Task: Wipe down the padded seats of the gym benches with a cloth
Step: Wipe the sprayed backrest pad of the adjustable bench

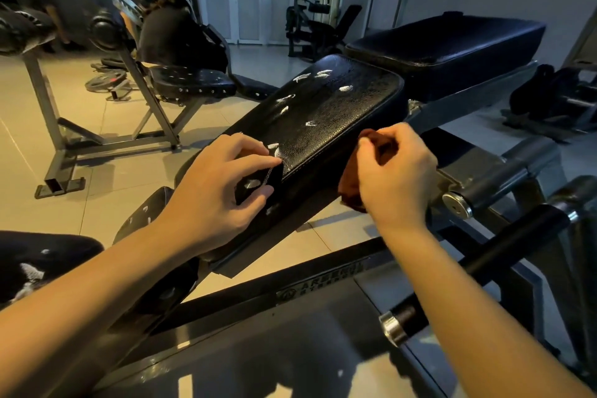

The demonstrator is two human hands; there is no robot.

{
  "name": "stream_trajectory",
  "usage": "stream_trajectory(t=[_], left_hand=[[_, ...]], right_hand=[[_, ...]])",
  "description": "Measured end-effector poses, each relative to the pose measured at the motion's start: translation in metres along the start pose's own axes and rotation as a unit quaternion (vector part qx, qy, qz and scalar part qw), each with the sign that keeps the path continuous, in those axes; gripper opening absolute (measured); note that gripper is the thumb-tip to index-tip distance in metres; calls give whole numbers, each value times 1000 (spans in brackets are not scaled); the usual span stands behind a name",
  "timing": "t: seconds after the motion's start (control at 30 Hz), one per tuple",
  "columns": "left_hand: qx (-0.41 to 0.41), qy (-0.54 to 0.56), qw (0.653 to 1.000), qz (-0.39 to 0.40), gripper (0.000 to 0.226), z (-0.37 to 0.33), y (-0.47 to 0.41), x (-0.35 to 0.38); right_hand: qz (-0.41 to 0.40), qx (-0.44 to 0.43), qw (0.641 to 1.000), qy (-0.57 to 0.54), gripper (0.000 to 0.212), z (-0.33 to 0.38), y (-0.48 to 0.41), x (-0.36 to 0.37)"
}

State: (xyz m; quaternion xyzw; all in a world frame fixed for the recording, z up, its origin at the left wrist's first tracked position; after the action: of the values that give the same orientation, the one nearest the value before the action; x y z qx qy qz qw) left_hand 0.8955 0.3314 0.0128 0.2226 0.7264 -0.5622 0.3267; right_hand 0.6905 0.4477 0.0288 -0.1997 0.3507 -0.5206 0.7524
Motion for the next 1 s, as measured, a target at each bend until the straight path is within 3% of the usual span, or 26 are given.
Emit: stream_trajectory(t=[0.07, 0.2, 0.27, 0.4, 0.47, 0.53, 0.63, 0.7, 0.87, 0.93, 1.0], left_hand=[[-3, 6, 1000, 0, 43, 0, 1, 1], [-2, 21, 1000, -4, 41, 2, 0, 2], [-2, 25, 1000, -4, 41, 2, -2, 2], [-1, 21, 1000, -2, 41, 0, -2, 3], [2, 20, 1000, -1, 41, -1, -3, 3], [3, 24, 1000, -1, 42, 1, -3, 3], [3, 30, 1000, -1, 47, 5, -4, 1], [4, 25, 1000, 0, 48, 7, -4, 0], [9, 3, 1000, -5, 45, 8, 0, -4], [9, 3, 1000, -4, 45, 9, 1, -4], [8, 7, 1000, -4, 46, 9, 0, -4]], right_hand=[[-17, 16, 1000, -9, 6, -1, 7, 4], [117, -123, 986, -1, 4, 28, 66, 47], [146, -142, 979, 13, 11, 28, 66, 48], [33, 12, 999, 2, 5, -5, 8, 6], [4, 12, 1000, 16, 6, -5, 1, -2], [56, -53, 997, 21, 4, 12, 22, 18], [159, -207, 963, 63, 8, 35, 69, 52], [150, -238, 956, 80, 8, 36, 63, 50], [-11, -82, 996, 29, 5, 12, 9, 7], [-25, -59, 998, 18, 6, 13, 18, 12], [16, -97, 995, 14, 6, 23, 43, 29]])
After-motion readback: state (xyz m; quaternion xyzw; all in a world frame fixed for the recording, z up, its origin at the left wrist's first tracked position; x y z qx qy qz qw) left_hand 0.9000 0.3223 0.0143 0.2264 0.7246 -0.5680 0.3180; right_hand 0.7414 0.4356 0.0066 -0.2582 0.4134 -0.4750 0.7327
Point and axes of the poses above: each hand's wrist, its own y-axis away from the middle knuckle, its own x-axis out of the palm, z = x × y, the point moved 7 cm from there along -y, towards the middle knuckle, and after that the axes turned 7 degrees about x, right-handed, at the moved point
